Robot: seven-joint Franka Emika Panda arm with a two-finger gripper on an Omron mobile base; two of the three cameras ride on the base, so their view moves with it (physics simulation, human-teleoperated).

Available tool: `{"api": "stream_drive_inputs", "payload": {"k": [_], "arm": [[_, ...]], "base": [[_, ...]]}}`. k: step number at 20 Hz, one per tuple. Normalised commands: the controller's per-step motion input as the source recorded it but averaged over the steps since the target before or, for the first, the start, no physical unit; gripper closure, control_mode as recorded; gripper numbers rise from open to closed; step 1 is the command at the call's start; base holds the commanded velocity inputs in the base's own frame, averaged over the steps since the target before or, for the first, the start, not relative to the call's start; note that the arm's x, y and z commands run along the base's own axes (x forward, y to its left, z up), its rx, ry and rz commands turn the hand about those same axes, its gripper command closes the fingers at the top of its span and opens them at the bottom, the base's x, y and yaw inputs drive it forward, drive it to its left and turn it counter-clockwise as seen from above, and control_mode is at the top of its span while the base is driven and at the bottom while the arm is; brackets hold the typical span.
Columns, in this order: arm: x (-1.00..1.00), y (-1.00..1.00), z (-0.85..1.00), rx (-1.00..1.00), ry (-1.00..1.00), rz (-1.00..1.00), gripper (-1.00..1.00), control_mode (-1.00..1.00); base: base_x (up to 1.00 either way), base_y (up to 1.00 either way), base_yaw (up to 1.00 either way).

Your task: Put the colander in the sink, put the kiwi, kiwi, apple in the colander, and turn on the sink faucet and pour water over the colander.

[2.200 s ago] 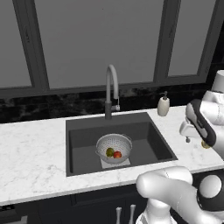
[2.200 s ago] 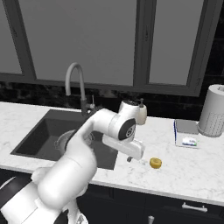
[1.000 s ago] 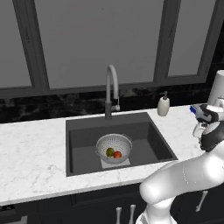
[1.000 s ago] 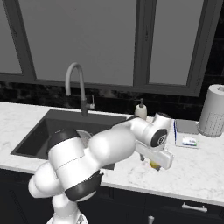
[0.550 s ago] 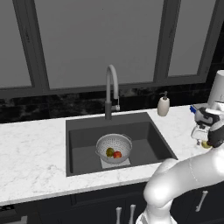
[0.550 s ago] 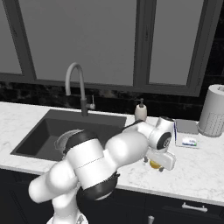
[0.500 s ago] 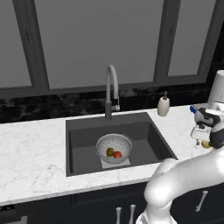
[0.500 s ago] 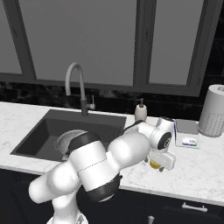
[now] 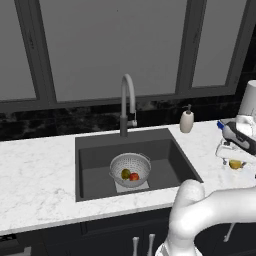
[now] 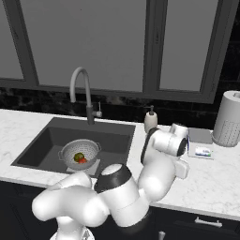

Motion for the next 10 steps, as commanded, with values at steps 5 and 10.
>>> {"api": "stream_drive_inputs", "payload": {"k": [5, 10], "arm": [[-0.35, 0.11, -0.05, -0.01, -0.07, -0.14, 1.00, -1.00], [-0.63, 0.50, 0.27, -0.01, -0.15, -0.25, 1.00, -1.00]], "base": [[0.00, 0.00, 0.00], [0.00, 0.00, 0.00]]}}
